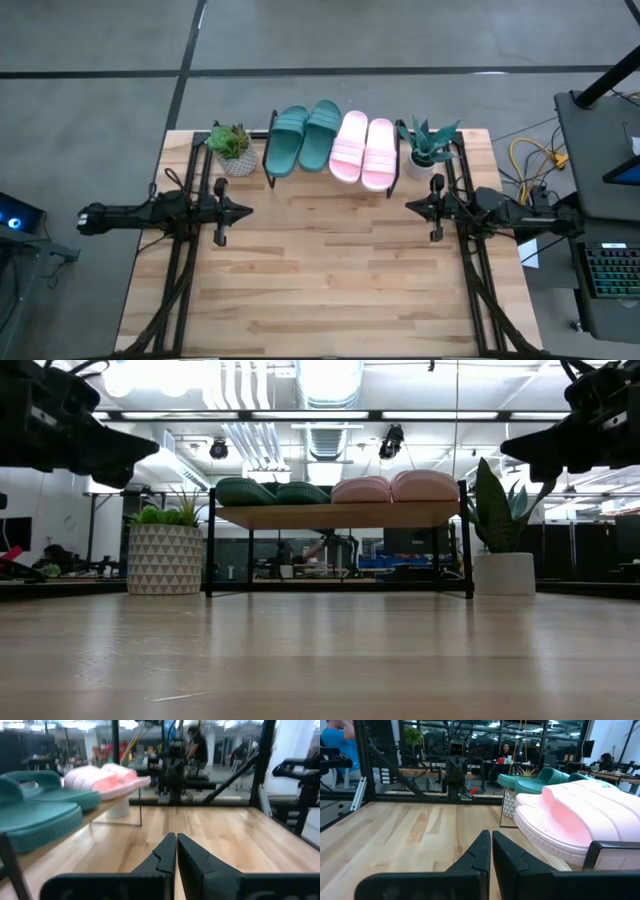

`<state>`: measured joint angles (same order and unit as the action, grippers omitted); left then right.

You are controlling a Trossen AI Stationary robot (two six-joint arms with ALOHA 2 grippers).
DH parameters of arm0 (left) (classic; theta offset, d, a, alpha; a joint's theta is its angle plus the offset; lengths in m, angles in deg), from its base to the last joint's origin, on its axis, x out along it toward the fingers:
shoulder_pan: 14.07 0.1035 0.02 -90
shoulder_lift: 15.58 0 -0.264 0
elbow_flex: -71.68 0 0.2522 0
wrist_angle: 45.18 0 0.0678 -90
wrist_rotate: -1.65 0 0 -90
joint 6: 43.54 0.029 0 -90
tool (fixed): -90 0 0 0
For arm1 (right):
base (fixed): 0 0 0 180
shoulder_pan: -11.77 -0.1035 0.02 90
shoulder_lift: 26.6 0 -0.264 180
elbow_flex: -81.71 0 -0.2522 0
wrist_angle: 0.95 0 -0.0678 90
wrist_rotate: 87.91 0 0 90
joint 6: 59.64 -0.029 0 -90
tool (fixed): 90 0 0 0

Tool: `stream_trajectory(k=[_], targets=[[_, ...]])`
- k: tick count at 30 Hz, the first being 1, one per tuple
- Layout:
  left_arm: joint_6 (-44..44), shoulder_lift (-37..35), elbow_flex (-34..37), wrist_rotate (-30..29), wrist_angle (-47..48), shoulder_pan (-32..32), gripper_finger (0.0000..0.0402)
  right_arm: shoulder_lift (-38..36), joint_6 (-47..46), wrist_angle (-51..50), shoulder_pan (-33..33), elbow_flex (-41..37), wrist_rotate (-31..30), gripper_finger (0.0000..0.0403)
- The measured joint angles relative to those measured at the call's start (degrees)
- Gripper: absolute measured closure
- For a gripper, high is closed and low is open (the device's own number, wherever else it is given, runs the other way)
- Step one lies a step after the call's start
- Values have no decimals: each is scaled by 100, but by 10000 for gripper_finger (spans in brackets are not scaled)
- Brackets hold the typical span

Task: Pick and place slides into the shelf
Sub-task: Return to Home Position

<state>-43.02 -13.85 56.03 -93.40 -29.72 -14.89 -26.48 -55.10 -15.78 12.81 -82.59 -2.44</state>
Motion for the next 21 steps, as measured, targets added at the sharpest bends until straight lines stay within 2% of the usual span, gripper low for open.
stream_trajectory(k=[4, 10, 15, 21], targets=[[114, 48, 137, 416, -317, 0, 402, -9, 0, -6, -2, 4, 0, 394], [323, 36, 139, 430, -307, 0, 402, -4, 39, -8, -2, 10, 103, 394], [441, 26, 142, 428, -305, 0, 402, -9, 8, 48, -2, 12, 642, 394], [461, 37, 120, 432, -276, 0, 402, -7, -133, 210, -2, 17, 608, 394]])
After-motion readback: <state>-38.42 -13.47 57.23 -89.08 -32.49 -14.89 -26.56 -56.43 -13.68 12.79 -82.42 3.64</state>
